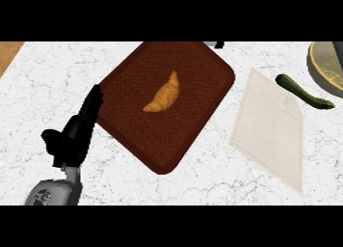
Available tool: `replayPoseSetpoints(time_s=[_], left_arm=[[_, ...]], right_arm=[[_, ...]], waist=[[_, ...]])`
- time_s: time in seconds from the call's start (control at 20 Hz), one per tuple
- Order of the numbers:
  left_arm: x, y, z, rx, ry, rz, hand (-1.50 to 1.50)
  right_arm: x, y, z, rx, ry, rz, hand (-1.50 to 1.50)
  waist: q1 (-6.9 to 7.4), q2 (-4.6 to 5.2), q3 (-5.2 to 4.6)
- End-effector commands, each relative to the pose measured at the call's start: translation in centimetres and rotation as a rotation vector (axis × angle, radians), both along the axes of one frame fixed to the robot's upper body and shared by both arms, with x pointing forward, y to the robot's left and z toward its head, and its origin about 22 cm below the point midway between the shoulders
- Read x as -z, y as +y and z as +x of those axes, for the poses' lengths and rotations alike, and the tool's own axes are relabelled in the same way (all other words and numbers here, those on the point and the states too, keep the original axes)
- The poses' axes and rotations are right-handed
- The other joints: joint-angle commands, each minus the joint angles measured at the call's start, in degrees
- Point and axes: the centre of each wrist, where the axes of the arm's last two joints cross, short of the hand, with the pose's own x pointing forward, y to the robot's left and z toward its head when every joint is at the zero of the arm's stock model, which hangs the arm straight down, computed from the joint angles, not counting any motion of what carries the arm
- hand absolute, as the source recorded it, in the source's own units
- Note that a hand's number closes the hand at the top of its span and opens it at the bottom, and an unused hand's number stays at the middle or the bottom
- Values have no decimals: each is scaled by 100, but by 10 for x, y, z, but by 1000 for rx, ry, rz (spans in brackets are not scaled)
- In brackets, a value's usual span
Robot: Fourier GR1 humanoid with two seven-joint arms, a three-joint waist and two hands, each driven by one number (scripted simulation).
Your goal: Pick the lemon from the placemat and place it in the bowl
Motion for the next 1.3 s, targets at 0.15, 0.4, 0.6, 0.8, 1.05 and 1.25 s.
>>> replayPoseSetpoints(time_s=[0.15,0.4,0.6,0.8,1.05,1.25], left_arm=[[2,-19,4,30,-31,-27,0],[-6,-4,2,49,-38,-9,0],[7,-7,0,58,-28,-11,0],[-6,5,1,50,-43,-11,0],[2,-8,0,36,-46,-11,0],[8,-10,-5,54,-46,-22,0]], right_arm=[[23,-46,2,160,147,-103,150],[23,-102,-10,236,267,-185,150],[63,-136,-21,283,276,-152,150],[80,-162,-33,330,291,-159,150],[108,-193,-52,344,335,-148,150],[120,-213,-66,269,397,-27,150]], waist=[[16,33,-5],[40,23,-1],[100,80,5],[102,63,7],[83,58,12],[107,72,19]])
